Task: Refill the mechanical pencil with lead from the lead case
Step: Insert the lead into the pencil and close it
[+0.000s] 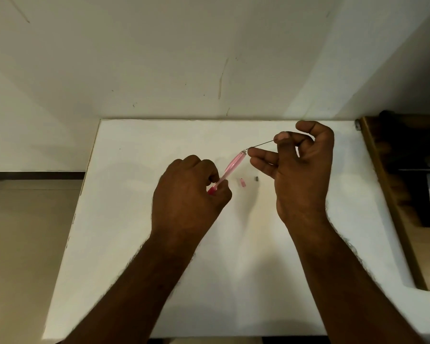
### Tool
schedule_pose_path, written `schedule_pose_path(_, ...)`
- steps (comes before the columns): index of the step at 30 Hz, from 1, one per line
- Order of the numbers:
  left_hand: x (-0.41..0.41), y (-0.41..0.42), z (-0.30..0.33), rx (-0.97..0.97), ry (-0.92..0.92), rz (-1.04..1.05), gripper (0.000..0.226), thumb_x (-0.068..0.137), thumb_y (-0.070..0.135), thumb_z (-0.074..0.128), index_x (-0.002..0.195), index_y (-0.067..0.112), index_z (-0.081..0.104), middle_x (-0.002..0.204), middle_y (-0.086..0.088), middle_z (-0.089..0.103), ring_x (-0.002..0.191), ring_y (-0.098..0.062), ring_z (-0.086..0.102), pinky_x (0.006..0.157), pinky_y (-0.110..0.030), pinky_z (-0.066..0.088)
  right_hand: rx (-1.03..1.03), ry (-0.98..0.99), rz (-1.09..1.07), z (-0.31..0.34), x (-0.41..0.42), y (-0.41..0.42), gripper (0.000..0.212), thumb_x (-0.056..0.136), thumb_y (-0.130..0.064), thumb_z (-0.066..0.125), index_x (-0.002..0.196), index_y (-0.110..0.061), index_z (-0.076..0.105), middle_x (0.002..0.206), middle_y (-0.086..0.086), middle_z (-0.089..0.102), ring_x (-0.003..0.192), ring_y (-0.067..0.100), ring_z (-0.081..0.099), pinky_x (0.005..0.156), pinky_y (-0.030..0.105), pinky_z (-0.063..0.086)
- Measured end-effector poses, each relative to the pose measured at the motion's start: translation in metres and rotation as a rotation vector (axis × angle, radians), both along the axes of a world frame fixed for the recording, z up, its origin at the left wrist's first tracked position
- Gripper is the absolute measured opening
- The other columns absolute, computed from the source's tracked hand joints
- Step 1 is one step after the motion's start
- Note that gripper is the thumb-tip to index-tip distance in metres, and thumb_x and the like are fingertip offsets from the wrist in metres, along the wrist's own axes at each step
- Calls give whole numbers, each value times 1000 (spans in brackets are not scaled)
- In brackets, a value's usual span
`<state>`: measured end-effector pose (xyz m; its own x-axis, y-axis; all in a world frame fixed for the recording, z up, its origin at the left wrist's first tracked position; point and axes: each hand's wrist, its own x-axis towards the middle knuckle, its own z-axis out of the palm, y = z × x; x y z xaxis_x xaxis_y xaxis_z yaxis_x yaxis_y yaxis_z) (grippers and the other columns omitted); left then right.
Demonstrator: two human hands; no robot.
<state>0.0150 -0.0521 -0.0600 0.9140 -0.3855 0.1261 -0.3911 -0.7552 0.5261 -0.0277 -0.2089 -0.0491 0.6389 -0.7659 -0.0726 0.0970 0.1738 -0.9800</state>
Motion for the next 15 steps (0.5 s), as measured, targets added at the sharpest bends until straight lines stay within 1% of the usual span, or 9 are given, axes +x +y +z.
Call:
schedule_pose_path(2,0,0,0,5,-4,-3,13,76,37,69,75,25,64,73,9,58,73,-17,52,61,-30,41,-8,0,-1,0,0,0,23,102,-3,52,111,-23,46,102,7,60,69,32,79,65,38,63)
schedule_pose_path(6,0,0,0,3,-14,-7,13,77,36,70,74,25,64,73,9,58,73,-16,52,61,-28,37,-22,9,-10,-1,0,1,23,102,-4,51,109,-25,46,105,9,60,69,32,79,66,38,64)
schedule_pose_path(13,0,-1,-1,-7,-35,-13,13,77,35,72,75,24,66,73,8,60,72,-15,51,62,-27,37,-51,38,-6,-3,0,-1,23,102,-2,50,113,-21,43,107,10,59,69,32,79,67,41,65)
schedule_pose_path(15,0,-1,-1,-6,-35,-12,14,77,35,72,75,24,66,73,8,60,72,-14,51,62,-26,35,-57,38,-8,-3,0,-2,23,102,-2,50,113,-20,43,107,11,58,68,32,79,67,41,65)
